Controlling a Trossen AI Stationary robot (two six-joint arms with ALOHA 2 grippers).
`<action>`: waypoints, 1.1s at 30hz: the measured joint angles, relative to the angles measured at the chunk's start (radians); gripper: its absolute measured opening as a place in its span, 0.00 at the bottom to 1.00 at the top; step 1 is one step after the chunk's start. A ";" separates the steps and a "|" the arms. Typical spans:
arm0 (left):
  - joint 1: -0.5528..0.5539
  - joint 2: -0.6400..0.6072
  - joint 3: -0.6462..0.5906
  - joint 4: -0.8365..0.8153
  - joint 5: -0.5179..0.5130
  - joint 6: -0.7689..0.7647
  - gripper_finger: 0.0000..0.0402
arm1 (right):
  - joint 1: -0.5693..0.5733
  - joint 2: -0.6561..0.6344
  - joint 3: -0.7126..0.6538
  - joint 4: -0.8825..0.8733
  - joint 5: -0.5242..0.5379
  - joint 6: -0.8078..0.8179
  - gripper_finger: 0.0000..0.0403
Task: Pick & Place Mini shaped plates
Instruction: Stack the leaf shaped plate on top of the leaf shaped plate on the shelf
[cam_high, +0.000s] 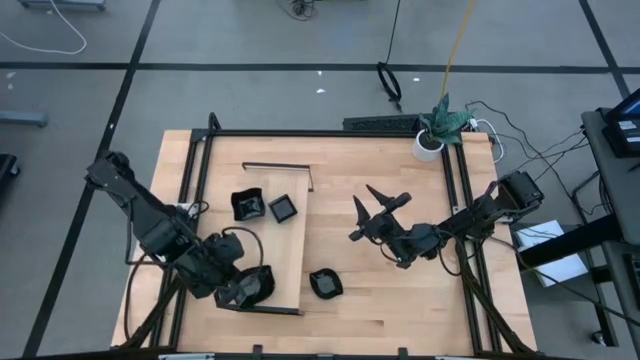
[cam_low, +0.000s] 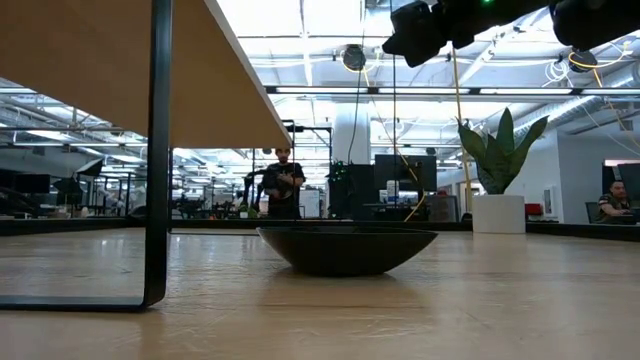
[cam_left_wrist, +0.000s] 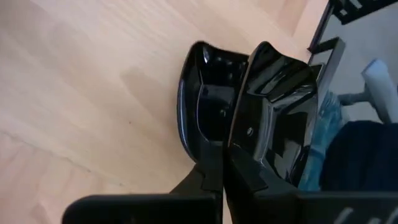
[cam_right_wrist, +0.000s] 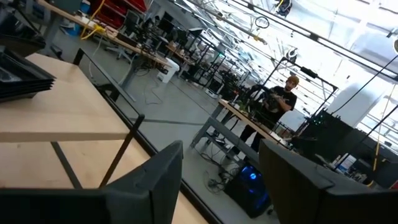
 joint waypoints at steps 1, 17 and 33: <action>-0.001 0.004 0.000 0.001 -0.009 -0.012 0.00 | 0.000 0.000 0.000 0.000 -0.002 -0.001 0.50; 0.011 0.030 0.000 -0.005 -0.098 -0.218 0.05 | -0.008 0.000 -0.001 0.002 -0.111 -0.055 0.49; 0.010 0.030 0.000 -0.069 -0.011 -0.167 0.06 | -0.013 0.000 -0.001 -0.007 -0.105 -0.038 0.49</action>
